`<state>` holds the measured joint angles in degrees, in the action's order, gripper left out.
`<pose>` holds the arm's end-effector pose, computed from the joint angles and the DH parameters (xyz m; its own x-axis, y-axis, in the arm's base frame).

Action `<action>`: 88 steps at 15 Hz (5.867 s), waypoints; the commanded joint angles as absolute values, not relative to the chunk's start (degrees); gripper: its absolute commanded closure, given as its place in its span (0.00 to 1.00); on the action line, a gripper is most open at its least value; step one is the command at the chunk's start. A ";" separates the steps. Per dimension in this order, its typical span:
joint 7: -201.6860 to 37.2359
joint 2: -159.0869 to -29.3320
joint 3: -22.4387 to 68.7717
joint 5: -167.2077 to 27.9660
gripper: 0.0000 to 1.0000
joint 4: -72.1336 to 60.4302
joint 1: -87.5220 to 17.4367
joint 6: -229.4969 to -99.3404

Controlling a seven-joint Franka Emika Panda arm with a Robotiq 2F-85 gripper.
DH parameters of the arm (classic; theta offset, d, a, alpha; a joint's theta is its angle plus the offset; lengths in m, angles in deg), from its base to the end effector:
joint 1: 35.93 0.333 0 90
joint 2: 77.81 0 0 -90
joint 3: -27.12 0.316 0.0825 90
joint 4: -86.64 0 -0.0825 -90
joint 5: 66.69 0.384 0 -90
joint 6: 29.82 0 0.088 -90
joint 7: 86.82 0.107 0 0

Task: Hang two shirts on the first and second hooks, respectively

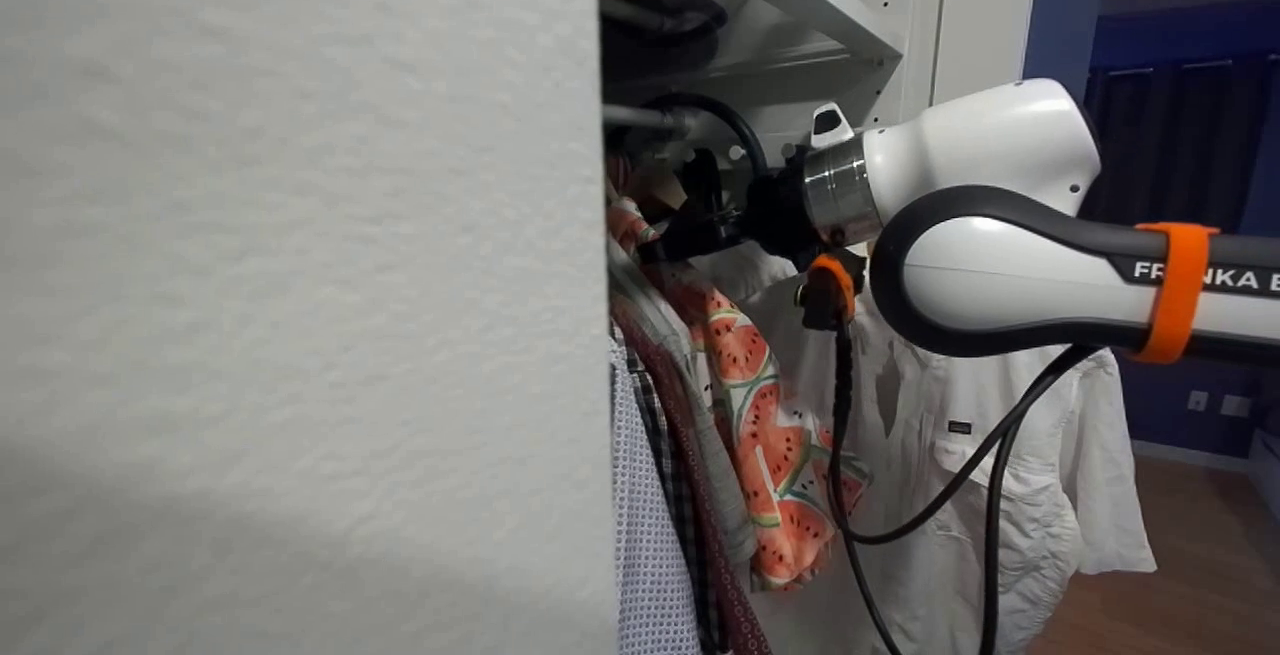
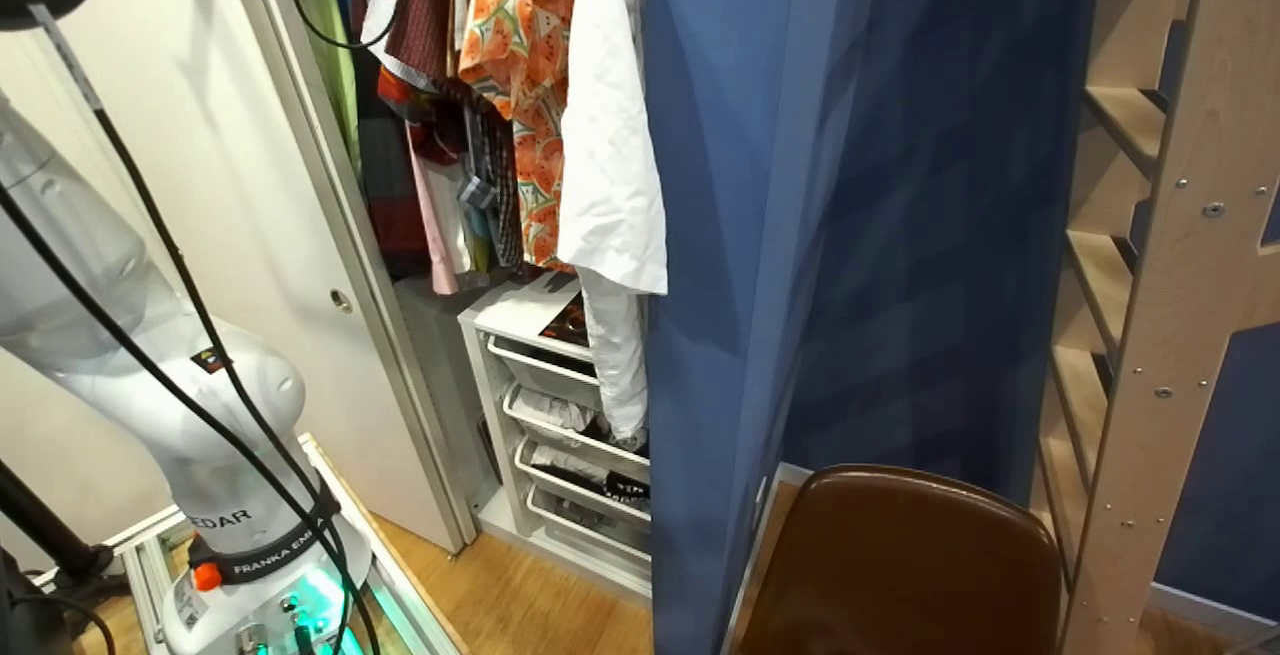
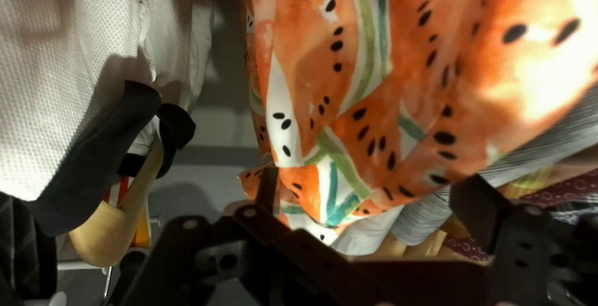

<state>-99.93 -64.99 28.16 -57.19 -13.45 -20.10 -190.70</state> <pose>0.4970 0.1442 0.8137 0.2400 0.1517 0.9588 0.3573 -0.9322 0.0581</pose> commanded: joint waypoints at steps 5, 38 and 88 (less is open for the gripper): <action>-103.34 -67.20 26.76 -56.55 0.62 -12.29 -19.86 -194.36; -122.30 -67.99 21.09 -35.14 0.96 -12.46 -9.95 -205.94; -124.14 -69.84 19.24 -39.46 0.98 -7.33 -11.82 -193.65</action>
<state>-119.56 -71.49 19.55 -44.53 -7.75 -13.53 -190.98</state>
